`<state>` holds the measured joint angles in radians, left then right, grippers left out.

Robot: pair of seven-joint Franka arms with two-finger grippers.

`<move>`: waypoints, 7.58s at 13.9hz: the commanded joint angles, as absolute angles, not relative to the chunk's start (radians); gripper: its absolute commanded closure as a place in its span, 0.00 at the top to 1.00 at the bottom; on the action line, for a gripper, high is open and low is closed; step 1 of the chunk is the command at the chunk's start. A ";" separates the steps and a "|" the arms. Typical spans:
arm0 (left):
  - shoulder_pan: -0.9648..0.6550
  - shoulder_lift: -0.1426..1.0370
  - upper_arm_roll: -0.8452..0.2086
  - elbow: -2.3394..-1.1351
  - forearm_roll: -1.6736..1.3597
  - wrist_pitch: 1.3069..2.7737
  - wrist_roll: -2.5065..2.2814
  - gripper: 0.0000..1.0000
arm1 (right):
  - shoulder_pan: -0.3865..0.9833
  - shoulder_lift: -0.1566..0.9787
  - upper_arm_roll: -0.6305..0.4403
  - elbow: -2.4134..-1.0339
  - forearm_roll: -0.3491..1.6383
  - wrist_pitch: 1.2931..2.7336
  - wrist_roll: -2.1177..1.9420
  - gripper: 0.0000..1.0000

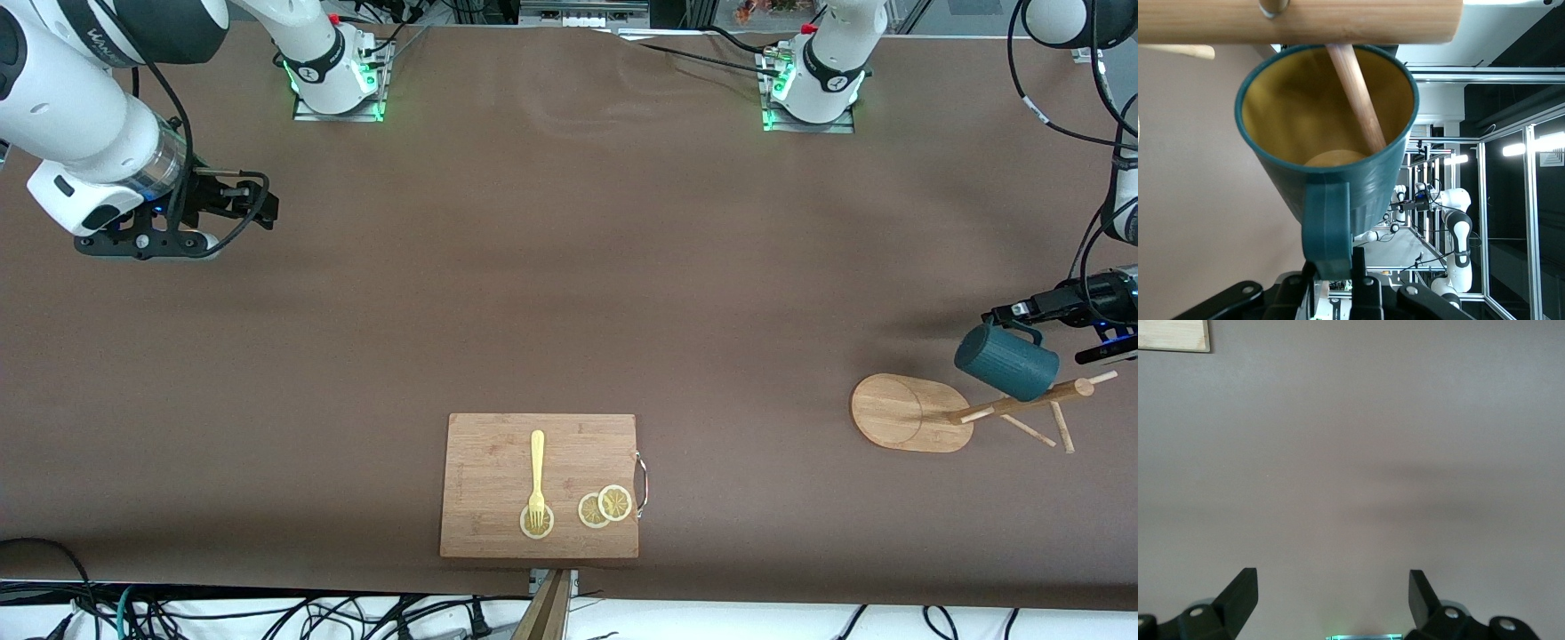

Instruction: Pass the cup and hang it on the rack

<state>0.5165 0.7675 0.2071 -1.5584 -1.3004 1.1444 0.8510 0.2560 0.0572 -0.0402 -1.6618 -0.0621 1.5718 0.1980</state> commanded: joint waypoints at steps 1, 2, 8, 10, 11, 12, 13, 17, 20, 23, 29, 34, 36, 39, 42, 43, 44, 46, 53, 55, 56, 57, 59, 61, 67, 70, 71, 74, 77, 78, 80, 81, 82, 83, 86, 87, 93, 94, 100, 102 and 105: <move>0.520 0.807 0.202 -1.523 -1.313 1.140 0.864 0.25 | 0.264 0.046 -0.040 -1.671 -0.080 1.577 0.215 1.00; 0.522 0.811 0.202 -1.523 -1.315 1.138 0.864 0.27 | 0.264 0.046 -0.040 -1.671 -0.080 1.575 0.215 1.00; 0.531 0.848 0.202 -1.523 -1.362 1.103 0.859 0.34 | 0.268 0.046 -0.040 -1.671 -0.092 1.575 0.215 1.00; 0.532 0.848 0.202 -1.525 -1.371 1.092 0.854 0.35 | 0.268 0.046 -0.040 -1.671 -0.092 1.575 0.215 1.00; 0.532 0.848 0.202 -1.525 -1.371 1.091 0.853 0.35 | 0.268 0.046 -0.040 -1.671 -0.092 1.577 0.215 1.00; 0.532 0.848 0.202 -1.525 -1.371 1.091 0.853 0.35 | 0.268 0.046 -0.040 -1.671 -0.092 1.575 0.215 1.00; 0.532 0.848 0.202 -1.525 -1.371 1.089 0.853 0.35 | 0.268 0.046 -0.040 -1.671 -0.092 1.575 0.215 1.00; 0.532 0.848 0.202 -1.526 -1.385 1.078 0.851 0.32 | 0.268 0.046 -0.040 -1.671 -0.092 1.575 0.215 1.00; 0.532 0.848 0.202 -1.531 -1.396 1.055 0.844 0.08 | 0.268 0.046 -0.040 -1.671 -0.092 1.575 0.215 1.00; 0.532 0.851 0.202 -1.537 -1.431 1.036 0.815 0.00 | 0.270 0.046 -0.040 -1.669 -0.092 1.575 0.215 1.00; 0.538 0.850 0.202 -1.537 -1.511 0.997 0.690 0.00 | 0.270 0.044 -0.040 -1.666 -0.092 1.574 0.215 1.00; 0.567 0.864 0.202 -1.534 -1.578 1.000 0.673 0.00 | 0.275 0.044 -0.040 -1.666 -0.092 1.574 0.215 1.00; 0.586 0.880 0.202 -1.531 -1.591 0.997 0.673 0.00 | 0.276 0.044 -0.040 -1.666 -0.092 1.574 0.215 1.00; 0.594 0.890 0.202 -1.528 -1.588 0.996 0.686 0.00 | 0.275 0.046 -0.040 -1.666 -0.092 1.575 0.215 1.00; 0.594 0.910 0.202 -1.528 -1.589 1.000 0.692 0.14 | 0.276 0.046 -0.040 -1.666 -0.092 1.575 0.215 1.00; 0.592 0.914 0.202 -1.526 -1.589 1.002 0.702 0.32 | 0.276 0.046 -0.040 -1.666 -0.092 1.575 0.215 1.00; 0.591 0.916 0.202 -1.526 -1.589 1.003 0.712 0.67 | 0.275 0.046 -0.040 -1.667 -0.092 1.575 0.215 1.00; 0.591 0.919 0.202 -1.526 -1.589 1.006 0.726 1.00 | 0.276 0.046 -0.040 -1.667 -0.092 1.575 0.215 1.00; 0.594 0.908 0.206 -1.473 -1.565 0.970 0.719 1.00 | 0.276 0.046 -0.040 -1.667 -0.092 1.575 0.215 1.00; 0.600 0.910 0.209 -1.445 -1.520 0.942 0.721 1.00 | 0.276 0.046 -0.040 -1.666 -0.092 1.575 0.215 1.00; 0.603 0.911 0.210 -1.443 -1.519 0.942 0.722 1.00 | 0.275 0.046 -0.040 -1.666 -0.092 1.575 0.215 1.00; 0.603 0.911 0.210 -1.445 -1.519 0.940 0.724 1.00 | 0.276 0.046 -0.040 -1.666 -0.092 1.575 0.215 1.00; 0.607 0.911 0.210 -1.445 -1.496 0.930 0.726 1.00 | 0.276 0.046 -0.040 -1.666 -0.092 1.575 0.215 1.00; 0.618 0.911 0.210 -1.443 -1.456 0.923 0.727 1.00 | 0.275 0.046 -0.038 -1.667 -0.092 1.575 0.215 1.00; 0.624 0.920 0.212 -1.443 -1.370 0.930 0.847 1.00 | 0.276 0.046 -0.040 -1.666 -0.092 1.575 0.215 1.00; 0.655 0.919 0.212 -1.408 -1.260 0.930 0.923 1.00 | 0.275 0.045 -0.040 -1.664 -0.092 1.574 0.215 1.00; 0.664 0.916 0.212 -1.381 -1.229 0.930 0.920 1.00 | 0.275 0.044 -0.040 -1.663 -0.092 1.574 0.215 1.00; 0.667 0.907 0.216 -1.249 -1.140 0.925 0.901 1.00 | 0.275 0.044 -0.040 -1.660 -0.092 1.571 0.215 1.00; 0.667 0.850 0.218 -1.135 -1.002 0.911 0.822 1.00 | 0.275 0.041 -0.040 -1.658 -0.091 1.568 0.215 1.00; 0.663 0.826 0.213 -1.103 -0.932 0.911 0.812 1.00 | 0.275 0.040 -0.040 -1.660 -0.091 1.566 0.215 1.00; 0.634 0.790 0.204 -1.013 -0.792 0.911 0.808 1.00 | 0.275 0.040 -0.040 -1.658 -0.091 1.569 0.215 1.00; 0.597 0.773 0.204 -0.973 -0.731 0.911 0.808 1.00 | 0.275 0.040 -0.040 -1.658 -0.091 1.569 0.215 1.00; 0.550 0.734 0.206 -0.957 -0.662 0.923 0.807 1.00 | 0.275 0.038 -0.040 -1.658 -0.091 1.569 0.216 1.00; 0.493 0.694 0.207 -0.956 -0.590 0.931 0.792 1.00 | 0.275 0.037 -0.041 -1.660 -0.089 1.574 0.216 1.00; 0.343 0.597 0.210 -0.954 -0.459 0.977 0.672 1.00 | 0.273 0.029 -0.048 -1.661 -0.074 1.580 0.216 1.00; 0.289 0.563 0.209 -0.957 -0.412 0.989 0.637 1.00 | 0.273 0.022 -0.051 -1.661 -0.069 1.577 0.216 1.00; 0.011 0.404 0.201 -0.986 -0.090 1.199 0.543 1.00 | 0.270 -0.054 -0.129 -1.664 0.048 1.531 0.192 1.00; -0.014 0.369 0.199 -1.005 -0.063 1.254 0.540 1.00 | 0.270 -0.054 -0.141 -1.663 0.049 1.532 0.189 1.00; -0.032 0.175 0.007 -1.259 0.010 1.321 0.102 1.00 | 0.268 -0.035 -0.149 -1.661 0.072 1.549 0.173 1.00; -0.029 0.163 -0.003 -1.285 0.006 1.324 0.080 1.00 | 0.270 -0.032 -0.149 -1.663 0.072 1.558 0.173 1.00; -0.032 0.161 -0.008 -1.287 0.011 1.322 0.080 1.00 | 0.270 -0.026 -0.149 -1.663 0.072 1.568 0.173 1.00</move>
